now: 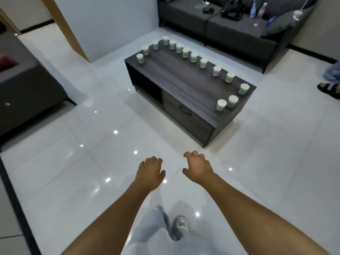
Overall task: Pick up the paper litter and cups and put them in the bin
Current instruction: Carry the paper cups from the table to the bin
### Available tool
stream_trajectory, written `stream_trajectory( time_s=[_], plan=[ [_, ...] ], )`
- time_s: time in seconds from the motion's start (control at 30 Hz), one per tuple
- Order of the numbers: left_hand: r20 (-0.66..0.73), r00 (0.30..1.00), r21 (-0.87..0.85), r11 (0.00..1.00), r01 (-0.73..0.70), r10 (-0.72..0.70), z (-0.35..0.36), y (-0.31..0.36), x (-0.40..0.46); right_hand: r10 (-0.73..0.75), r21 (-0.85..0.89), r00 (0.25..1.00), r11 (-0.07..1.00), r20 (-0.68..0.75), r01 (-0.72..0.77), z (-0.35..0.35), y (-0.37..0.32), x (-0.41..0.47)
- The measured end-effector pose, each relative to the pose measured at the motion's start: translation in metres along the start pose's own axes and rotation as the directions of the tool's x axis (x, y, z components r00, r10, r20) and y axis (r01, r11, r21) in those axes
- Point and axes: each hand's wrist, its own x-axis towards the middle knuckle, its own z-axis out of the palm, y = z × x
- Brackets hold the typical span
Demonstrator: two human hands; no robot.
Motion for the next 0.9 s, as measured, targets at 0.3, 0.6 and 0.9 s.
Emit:
stream_trajectory(
  time_s=[0.3,0.6,0.9],
  plan=[
    [0.001,1.0,-0.048,0.999,-0.016,0.016,-0.066,-0.04,0.149,0.045,-0.019,0.998,0.999,0.032,-0.044,-0.064,-0.023,0.149],
    [-0.053,0.998,-0.062,0.998,0.014,-0.017,-0.181,-0.138,0.315,-0.001,-0.015,1.0,1.0,0.0,0.001,-0.153,-0.111,0.334],
    [-0.041,0.993,-0.112,0.988,0.103,-0.108,-0.254,-0.215,0.436,-0.042,-0.047,0.995,0.998,0.087,0.047,-0.209,-0.171,0.486]
  ],
)
